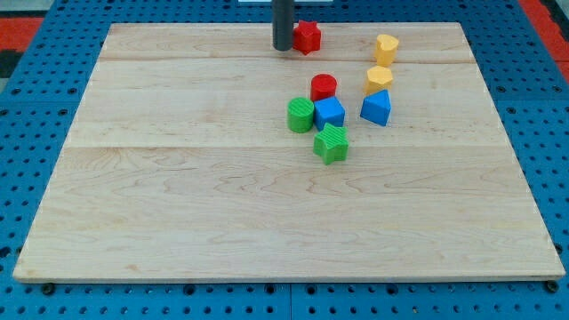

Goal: Push the red star to the right of the board

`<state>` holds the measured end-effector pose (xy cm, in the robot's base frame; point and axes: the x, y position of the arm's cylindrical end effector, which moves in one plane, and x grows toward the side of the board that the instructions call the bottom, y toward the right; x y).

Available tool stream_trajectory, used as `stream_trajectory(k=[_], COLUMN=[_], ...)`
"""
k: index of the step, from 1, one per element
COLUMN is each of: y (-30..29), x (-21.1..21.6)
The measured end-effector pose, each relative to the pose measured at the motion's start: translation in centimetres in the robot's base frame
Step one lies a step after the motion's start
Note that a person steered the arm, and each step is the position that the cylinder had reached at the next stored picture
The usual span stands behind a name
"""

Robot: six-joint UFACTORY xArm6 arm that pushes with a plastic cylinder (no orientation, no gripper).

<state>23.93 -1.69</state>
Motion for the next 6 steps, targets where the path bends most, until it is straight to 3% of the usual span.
stream_trajectory(k=[1, 2, 3, 6], y=[-1.0, 5.4, 7.8, 6.5], x=[-1.6, -2.2, -2.2, -0.2])
